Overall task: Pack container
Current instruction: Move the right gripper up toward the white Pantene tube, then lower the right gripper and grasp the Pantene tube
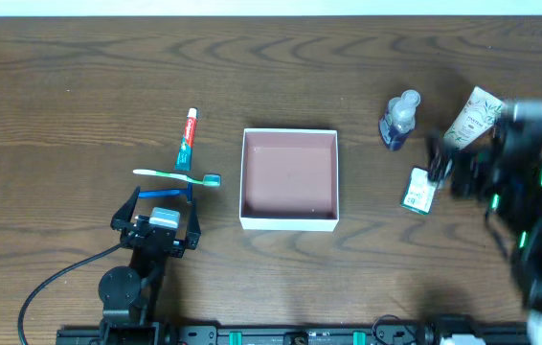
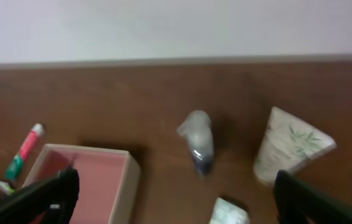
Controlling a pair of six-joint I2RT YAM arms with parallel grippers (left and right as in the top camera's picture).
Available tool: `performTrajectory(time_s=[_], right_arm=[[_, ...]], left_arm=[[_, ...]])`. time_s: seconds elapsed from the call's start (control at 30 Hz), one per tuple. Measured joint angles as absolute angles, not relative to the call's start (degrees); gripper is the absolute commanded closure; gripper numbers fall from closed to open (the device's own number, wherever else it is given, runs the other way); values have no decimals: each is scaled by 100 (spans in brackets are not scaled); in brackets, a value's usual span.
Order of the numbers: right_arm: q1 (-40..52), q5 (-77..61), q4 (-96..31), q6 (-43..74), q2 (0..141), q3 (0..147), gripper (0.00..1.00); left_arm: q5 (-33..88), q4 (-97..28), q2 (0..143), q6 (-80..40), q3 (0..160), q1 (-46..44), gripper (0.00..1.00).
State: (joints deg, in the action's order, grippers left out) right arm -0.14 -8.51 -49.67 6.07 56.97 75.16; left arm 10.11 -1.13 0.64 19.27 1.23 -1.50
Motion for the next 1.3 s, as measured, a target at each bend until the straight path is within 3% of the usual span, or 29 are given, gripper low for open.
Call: performTrajectory(time_s=[0.27,0.5,0.67,0.9,1.03,1.23,1.3], right_arm=[[-215,-543,-6534,532,8254,10390,1],[-1273,-410,-6936,985,8899,10541,1],[-2255,-1076,-6923,648,9441,10538,1],[-2403,-1949,-6676,-207,10097,10538,7],[-2403,-2106,-6591,-552,10479,10538,20],[-2403,-2209,-6593,-805,10875,10538,59],[-2403,-2215,-6595,-821,10912,10538,63]], left_arm=[[1013,-115,64,1929,123,-150,2],[1015,-115,64,1929,123,-150,2],[1015,-115,64,1929,123,-150,2],[1013,-115,64,1929,123,-150,2],[1013,-115,64,1929,123,-150,2],[1015,-115,64,1929,123,-150,2],[1015,-115,64,1929,123,-150,2]])
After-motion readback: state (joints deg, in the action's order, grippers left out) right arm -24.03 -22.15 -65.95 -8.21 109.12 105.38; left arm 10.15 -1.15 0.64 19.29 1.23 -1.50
